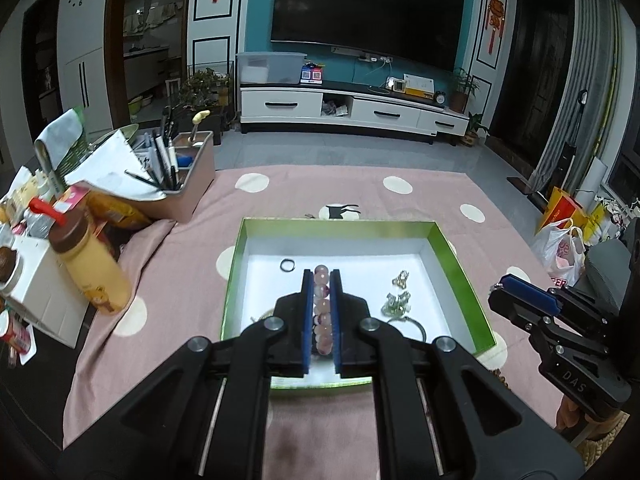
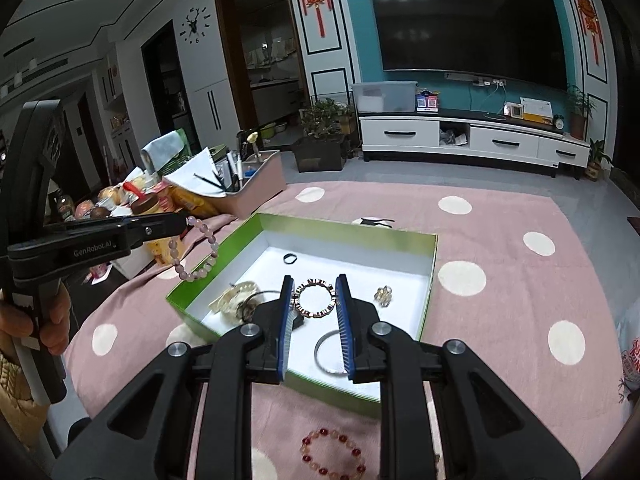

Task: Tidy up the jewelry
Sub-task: 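Lift the bracelet and ring with both tools toward the green box, then lower both items into the green box and open both tools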

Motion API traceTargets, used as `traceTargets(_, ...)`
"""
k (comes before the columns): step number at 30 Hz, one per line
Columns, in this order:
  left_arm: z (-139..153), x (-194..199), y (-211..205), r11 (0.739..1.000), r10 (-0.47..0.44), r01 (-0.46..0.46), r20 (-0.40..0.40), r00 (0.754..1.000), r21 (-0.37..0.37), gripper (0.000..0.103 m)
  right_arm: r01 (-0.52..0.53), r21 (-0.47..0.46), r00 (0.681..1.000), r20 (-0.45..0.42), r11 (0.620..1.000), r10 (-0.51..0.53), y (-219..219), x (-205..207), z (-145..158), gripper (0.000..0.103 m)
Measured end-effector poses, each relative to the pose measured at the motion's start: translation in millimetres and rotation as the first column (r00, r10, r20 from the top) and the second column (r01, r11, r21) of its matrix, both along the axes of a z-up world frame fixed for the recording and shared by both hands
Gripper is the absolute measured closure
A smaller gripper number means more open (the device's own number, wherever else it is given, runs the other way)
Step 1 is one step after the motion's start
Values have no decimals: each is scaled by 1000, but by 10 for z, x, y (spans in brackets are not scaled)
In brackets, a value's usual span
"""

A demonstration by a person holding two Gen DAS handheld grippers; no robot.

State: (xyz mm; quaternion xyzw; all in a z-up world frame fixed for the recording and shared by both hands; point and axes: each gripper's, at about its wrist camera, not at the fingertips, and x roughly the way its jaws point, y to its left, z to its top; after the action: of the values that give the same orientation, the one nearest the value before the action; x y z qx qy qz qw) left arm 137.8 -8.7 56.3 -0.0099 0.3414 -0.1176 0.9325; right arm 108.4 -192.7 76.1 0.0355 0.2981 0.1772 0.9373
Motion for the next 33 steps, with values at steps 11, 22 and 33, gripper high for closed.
traceTargets(11, -115, 416, -175, 1000, -7, 8, -22, 1000, 29, 96, 13, -11, 999, -33, 1000, -14, 30, 428, -81, 82)
traceTargets(22, -323, 745, -181, 999, 13, -11, -68, 998, 32, 96, 10, -16, 996, -91, 1000, -12, 124, 801, -230, 82)
traceTargets(33, -489, 939, -184, 998, 29, -24, -101, 994, 50, 96, 10, -15, 989, -147, 1000, -12, 210, 1006, -350, 82)
